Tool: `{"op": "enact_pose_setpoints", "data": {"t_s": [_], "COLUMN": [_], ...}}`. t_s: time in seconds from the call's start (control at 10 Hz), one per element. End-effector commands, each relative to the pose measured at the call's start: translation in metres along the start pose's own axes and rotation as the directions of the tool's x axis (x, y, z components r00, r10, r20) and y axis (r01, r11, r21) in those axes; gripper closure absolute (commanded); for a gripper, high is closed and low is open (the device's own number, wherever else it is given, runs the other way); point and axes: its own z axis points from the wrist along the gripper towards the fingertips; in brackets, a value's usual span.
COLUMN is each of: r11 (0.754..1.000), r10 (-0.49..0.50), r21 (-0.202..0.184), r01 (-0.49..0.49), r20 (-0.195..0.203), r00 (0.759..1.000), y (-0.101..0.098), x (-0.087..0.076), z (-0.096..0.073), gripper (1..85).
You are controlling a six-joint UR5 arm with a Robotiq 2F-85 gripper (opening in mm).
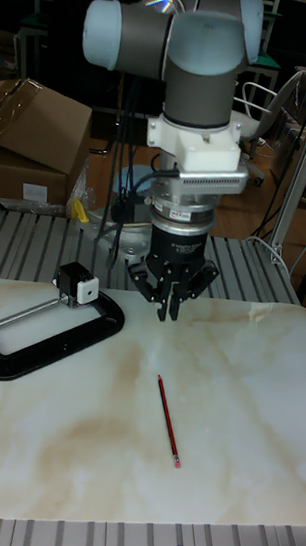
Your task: Insert the pencil into the pencil sharpener
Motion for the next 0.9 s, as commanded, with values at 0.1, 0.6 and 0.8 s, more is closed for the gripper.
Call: {"op": "enact_pose_setpoints", "data": {"t_s": [0.1,0.6,0.8], "r11": [0.995,1.000,0.996], "r10": [-0.057,-0.009,0.004], "r21": [0.076,0.018,0.084], "r01": [0.059,0.009,-0.002], "r20": [-0.020,0.014,-0.021], "r00": [0.998,1.000,1.000], "y": [-0.013,0.024,0.014], "x": [-0.012,-0.056,-0.056], "z": [0.011,0.061,0.065], "gripper": [63.7,50.7,52.7]}}
